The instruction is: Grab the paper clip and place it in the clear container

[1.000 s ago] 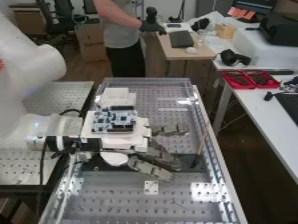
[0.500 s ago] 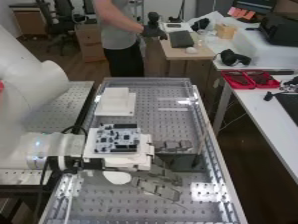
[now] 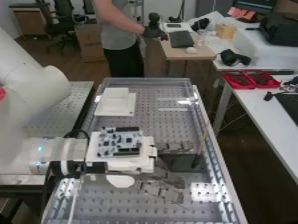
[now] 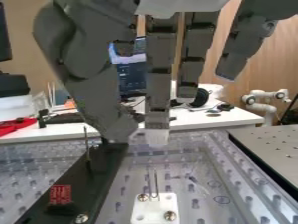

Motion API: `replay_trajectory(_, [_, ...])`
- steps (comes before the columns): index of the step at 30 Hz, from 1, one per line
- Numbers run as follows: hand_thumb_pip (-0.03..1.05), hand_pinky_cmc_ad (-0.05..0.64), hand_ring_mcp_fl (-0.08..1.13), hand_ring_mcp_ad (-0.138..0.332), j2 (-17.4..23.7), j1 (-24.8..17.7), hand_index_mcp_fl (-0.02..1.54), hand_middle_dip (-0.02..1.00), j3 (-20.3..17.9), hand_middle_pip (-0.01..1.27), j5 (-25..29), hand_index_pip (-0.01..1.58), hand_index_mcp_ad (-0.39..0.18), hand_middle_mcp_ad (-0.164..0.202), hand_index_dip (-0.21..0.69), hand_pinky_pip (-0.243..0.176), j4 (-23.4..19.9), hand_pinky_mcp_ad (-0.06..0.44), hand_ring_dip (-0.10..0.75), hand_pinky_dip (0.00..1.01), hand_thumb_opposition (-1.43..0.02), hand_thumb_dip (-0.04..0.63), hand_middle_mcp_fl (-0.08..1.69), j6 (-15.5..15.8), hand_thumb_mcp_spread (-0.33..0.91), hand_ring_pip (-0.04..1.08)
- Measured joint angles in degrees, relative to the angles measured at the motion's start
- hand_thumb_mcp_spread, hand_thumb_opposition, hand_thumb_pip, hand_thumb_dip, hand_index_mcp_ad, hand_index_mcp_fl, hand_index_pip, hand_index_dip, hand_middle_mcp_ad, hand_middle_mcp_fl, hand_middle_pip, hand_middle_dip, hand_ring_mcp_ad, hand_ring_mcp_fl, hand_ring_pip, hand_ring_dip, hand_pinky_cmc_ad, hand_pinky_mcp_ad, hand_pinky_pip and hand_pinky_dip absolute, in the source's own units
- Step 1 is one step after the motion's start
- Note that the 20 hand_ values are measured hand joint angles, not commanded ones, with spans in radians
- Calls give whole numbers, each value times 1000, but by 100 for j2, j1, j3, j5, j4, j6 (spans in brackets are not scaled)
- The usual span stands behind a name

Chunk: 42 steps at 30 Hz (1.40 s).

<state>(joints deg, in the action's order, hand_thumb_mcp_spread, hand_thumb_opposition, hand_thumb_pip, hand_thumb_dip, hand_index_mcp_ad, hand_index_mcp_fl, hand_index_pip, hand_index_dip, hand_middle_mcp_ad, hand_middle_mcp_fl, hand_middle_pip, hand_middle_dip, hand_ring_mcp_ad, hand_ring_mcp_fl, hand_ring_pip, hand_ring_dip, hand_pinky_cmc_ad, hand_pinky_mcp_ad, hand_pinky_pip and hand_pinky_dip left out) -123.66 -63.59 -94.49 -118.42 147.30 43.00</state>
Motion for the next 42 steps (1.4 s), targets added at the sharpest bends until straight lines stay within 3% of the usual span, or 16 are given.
replay_trajectory(4, [651, 368, 440, 68, -6, -7, 91, 654, 10, 668, 5, 115, -124, -54, -182, 49, -2, 262, 372, 194, -986, 284, 899, 10, 693, 98])
replay_trajectory(42, [649, 393, 459, 65, -238, 4, 110, 672, 179, 599, -61, 145, -136, -51, -182, 51, -40, 262, 387, 194, -974, 284, 824, -123, 651, 99])
